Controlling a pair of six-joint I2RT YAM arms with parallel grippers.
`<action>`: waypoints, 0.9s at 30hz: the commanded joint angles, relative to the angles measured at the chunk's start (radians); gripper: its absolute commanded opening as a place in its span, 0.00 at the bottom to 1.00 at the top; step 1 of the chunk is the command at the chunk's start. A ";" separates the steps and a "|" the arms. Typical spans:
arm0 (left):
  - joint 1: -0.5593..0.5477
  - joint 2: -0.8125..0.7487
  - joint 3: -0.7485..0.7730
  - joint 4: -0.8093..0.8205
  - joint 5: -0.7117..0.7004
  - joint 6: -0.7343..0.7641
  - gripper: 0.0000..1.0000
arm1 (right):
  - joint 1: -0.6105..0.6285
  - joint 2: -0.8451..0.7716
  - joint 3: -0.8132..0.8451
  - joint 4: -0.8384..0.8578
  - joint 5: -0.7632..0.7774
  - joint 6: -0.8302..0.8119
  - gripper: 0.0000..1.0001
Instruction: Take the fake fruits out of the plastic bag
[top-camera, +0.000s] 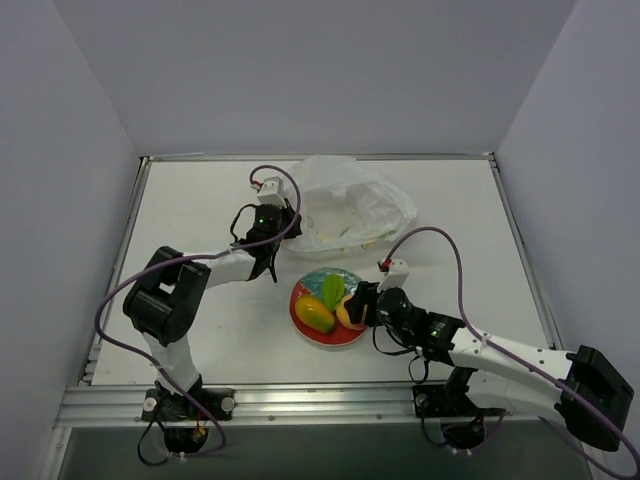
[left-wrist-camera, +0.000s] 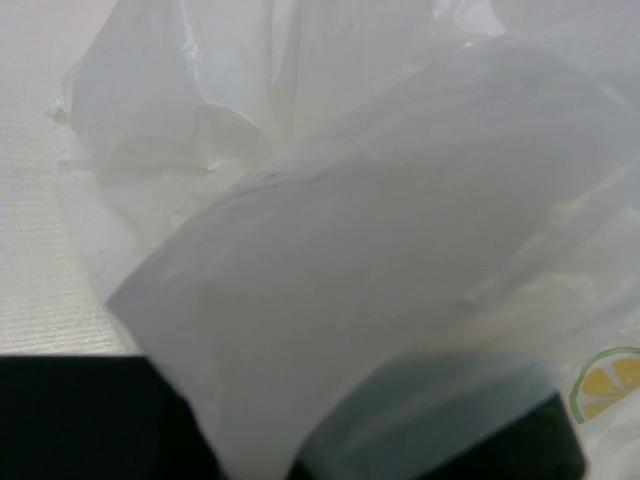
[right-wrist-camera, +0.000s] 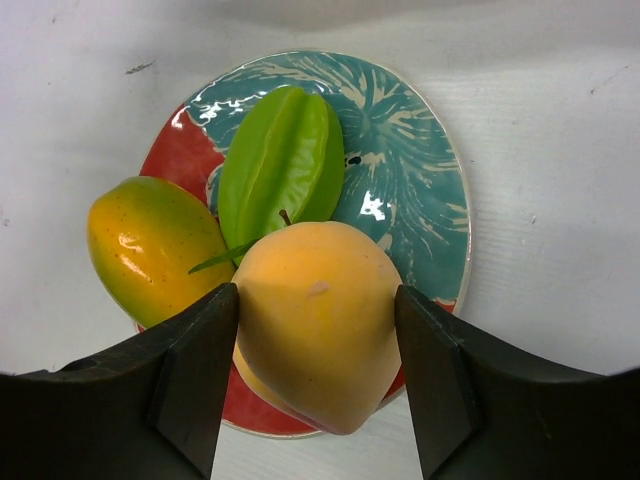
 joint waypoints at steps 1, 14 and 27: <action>0.005 -0.057 0.044 0.013 -0.013 0.007 0.02 | 0.011 0.026 0.014 -0.022 0.049 -0.005 0.48; 0.005 -0.062 0.079 0.011 0.010 -0.002 0.15 | 0.013 -0.050 0.173 -0.120 0.181 -0.103 1.00; 0.008 -0.271 0.097 -0.134 -0.056 0.002 0.94 | 0.013 -0.384 0.325 -0.351 0.333 -0.158 1.00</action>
